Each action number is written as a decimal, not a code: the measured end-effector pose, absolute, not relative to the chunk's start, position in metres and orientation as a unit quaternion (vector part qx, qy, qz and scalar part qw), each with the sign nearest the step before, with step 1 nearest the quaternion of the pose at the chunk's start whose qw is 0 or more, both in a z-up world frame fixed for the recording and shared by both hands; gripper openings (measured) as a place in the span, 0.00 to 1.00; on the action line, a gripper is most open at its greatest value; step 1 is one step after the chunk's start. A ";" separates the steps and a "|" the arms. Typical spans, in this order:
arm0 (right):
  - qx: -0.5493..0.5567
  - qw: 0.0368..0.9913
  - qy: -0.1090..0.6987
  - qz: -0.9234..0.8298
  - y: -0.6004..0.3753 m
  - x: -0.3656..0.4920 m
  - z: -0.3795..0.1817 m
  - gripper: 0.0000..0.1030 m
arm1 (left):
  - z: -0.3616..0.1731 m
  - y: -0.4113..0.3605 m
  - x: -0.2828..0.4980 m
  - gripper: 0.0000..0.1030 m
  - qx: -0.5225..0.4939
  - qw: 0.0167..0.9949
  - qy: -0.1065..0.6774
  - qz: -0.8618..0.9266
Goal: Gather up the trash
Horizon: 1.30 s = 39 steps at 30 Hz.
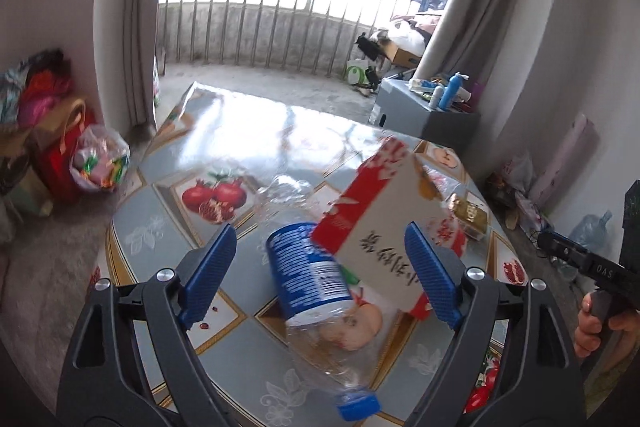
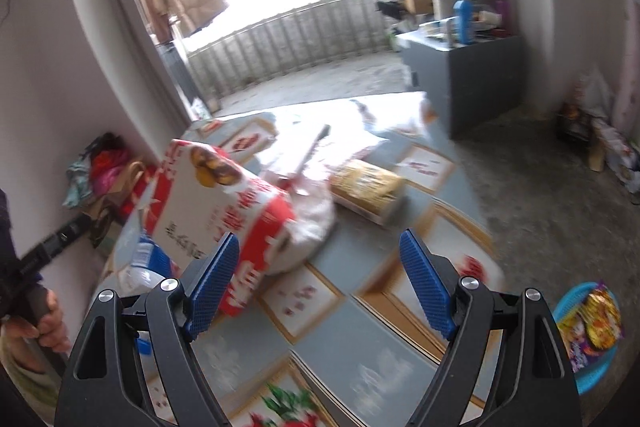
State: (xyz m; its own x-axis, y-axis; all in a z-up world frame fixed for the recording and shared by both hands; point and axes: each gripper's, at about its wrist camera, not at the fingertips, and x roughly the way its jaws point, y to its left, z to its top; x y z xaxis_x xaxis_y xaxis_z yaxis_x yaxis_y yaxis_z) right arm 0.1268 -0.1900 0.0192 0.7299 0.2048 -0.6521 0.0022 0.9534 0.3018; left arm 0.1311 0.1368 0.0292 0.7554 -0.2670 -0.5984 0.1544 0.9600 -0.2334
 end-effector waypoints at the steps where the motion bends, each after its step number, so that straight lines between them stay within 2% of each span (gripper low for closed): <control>1: 0.146 0.917 0.365 0.070 -0.186 0.136 0.018 0.78 | 0.023 0.142 0.135 0.79 -0.092 0.930 0.339 -0.111; 11: 0.213 0.878 0.377 0.205 -0.160 0.227 0.006 0.78 | -0.033 0.165 0.176 0.79 -0.191 0.870 0.422 -0.167; 16: 0.218 0.853 0.411 0.237 -0.146 0.254 -0.011 0.77 | -0.051 0.164 0.182 0.68 -0.222 0.846 0.446 -0.188; 21: 0.210 0.835 0.436 0.263 -0.138 0.247 -0.019 0.59 | -0.058 0.156 0.178 0.51 -0.219 0.839 0.455 -0.203; 24: 0.212 0.832 0.439 0.264 -0.142 0.235 -0.018 0.49 | -0.055 0.152 0.172 0.48 -0.213 0.837 0.456 -0.213; 25: 0.215 0.830 0.442 0.264 -0.143 0.229 -0.017 0.47 | -0.055 0.151 0.171 0.44 -0.212 0.836 0.457 -0.217; 27: 0.219 0.827 0.444 0.266 -0.148 0.219 -0.016 0.44 | -0.052 0.146 0.167 0.43 -0.206 0.835 0.457 -0.226; 31: 0.211 0.830 0.447 0.259 -0.151 0.195 -0.012 0.39 | -0.050 0.131 0.157 0.43 -0.193 0.831 0.462 -0.243; 39: 0.205 0.843 0.435 0.242 -0.160 0.168 -0.002 0.39 | -0.049 0.108 0.144 0.43 -0.169 0.830 0.462 -0.262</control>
